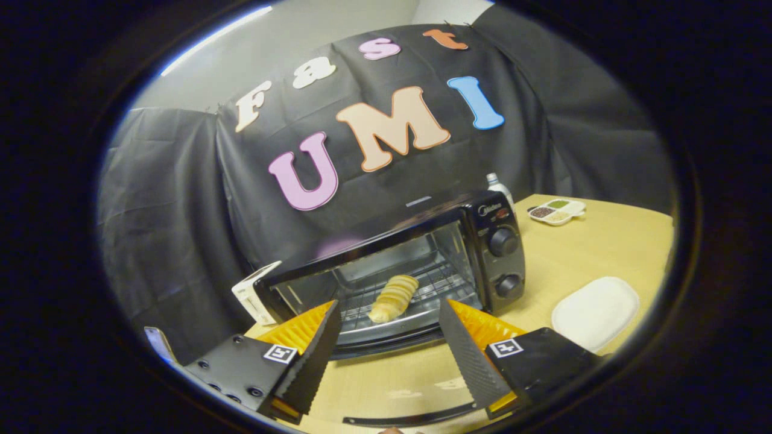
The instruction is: Open the toaster oven, put the food inside, and close the toaster oven door.
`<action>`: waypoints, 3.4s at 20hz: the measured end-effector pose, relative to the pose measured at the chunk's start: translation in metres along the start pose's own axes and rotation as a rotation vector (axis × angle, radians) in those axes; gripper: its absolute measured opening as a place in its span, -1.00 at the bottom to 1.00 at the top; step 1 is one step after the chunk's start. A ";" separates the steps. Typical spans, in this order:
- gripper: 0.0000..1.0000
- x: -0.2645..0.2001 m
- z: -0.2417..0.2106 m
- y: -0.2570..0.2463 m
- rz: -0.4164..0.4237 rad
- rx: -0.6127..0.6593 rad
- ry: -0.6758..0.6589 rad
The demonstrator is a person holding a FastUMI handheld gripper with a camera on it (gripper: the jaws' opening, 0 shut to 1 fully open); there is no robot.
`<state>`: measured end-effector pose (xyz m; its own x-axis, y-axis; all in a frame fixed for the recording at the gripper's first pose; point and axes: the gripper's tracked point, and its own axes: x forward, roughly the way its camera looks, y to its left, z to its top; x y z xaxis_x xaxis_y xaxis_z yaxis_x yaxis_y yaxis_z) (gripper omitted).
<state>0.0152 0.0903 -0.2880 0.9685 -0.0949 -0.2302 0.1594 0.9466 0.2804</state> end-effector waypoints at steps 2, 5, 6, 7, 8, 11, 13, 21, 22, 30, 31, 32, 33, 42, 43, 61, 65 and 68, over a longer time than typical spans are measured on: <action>0.98 -0.017 -0.005 -0.005 0.014 -0.018 0.022; 0.98 -0.041 -0.013 -0.021 0.005 -0.077 0.048; 0.98 -0.049 -0.018 -0.025 0.003 -0.093 0.064; 0.98 -0.057 -0.026 -0.029 0.008 -0.106 0.083; 0.98 -0.065 -0.034 -0.031 0.010 -0.121 0.104; 0.99 -0.083 -0.054 -0.043 0.009 -0.193 0.148; 0.99 -0.093 -0.071 -0.050 0.008 -0.227 0.180; 0.99 -0.111 -0.127 -0.041 0.050 -0.255 0.267; 0.99 -0.110 -0.131 -0.040 0.049 -0.263 0.271; 0.99 -0.095 -0.147 -0.033 0.016 -0.248 0.268; 0.98 -0.093 -0.148 -0.034 0.011 -0.248 0.266; 0.98 -0.090 -0.150 -0.034 0.005 -0.244 0.267; 0.98 -0.090 -0.149 -0.035 -0.003 -0.239 0.262; 0.98 -0.090 -0.136 -0.027 -0.001 -0.205 0.235; 0.98 -0.090 -0.132 -0.026 0.001 -0.201 0.229; 0.98 -0.061 -0.080 0.001 0.018 -0.197 0.113; 0.98 -0.046 -0.068 0.009 0.026 -0.186 0.086; 0.98 -0.031 -0.056 0.010 0.019 -0.188 0.067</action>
<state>-0.0238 0.1200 -0.3298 0.9552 -0.0617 -0.2894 0.0967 0.9894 0.1080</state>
